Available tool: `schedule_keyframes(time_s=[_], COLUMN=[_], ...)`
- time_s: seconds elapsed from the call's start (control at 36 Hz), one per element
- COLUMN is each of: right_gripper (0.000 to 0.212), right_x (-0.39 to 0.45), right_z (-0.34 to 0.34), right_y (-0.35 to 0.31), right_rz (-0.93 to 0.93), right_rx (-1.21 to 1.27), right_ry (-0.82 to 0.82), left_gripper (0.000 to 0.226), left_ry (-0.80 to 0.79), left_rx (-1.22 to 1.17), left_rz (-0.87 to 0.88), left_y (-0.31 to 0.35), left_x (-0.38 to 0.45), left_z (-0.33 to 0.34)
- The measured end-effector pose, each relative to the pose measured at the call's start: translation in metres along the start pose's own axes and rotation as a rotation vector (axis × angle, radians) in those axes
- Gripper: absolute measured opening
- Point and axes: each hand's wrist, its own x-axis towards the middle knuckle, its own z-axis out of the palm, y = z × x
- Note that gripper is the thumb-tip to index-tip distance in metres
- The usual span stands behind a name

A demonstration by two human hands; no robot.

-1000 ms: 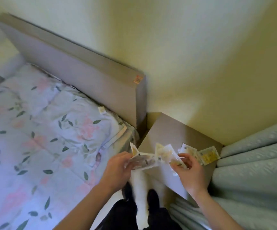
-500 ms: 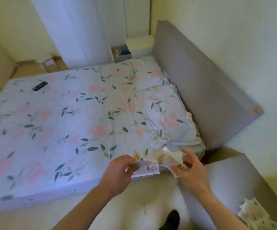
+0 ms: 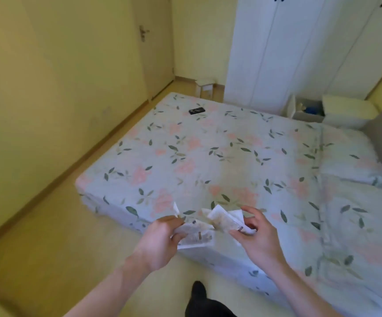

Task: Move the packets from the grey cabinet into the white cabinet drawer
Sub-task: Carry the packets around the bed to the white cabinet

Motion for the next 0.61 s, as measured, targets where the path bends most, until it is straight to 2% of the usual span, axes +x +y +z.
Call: schedule_keyframes(time_s=[0.08, 0.36, 0.5, 0.61], right_gripper=[0.055, 0.053, 0.051, 0.050], right_x=[0.031, 0.148, 0.200, 0.235], right_z=[0.046, 0.223, 0.317, 0.389], right_y=[-0.035, -0.130, -0.183, -0.230], right_rz=[-0.046, -0.166, -0.202, -0.248], right_rx=[-0.048, -0.074, -0.106, -0.141], right_ry=[-0.088, -0.338, -0.507, -0.621], left_gripper=[0.033, 0.047, 0.031, 0.024], left_ry=[0.043, 0.139, 0.098, 0.172], left_rx=[0.026, 0.102, 0.136, 0.151], left_rz=[-0.075, -0.326, -0.467, -0.576], left_y=[-0.042, -0.198, -0.270, -0.322], left_x=[-0.002, 0.017, 0.023, 0.017], left_z=[-0.035, -0.144, -0.207, -0.255])
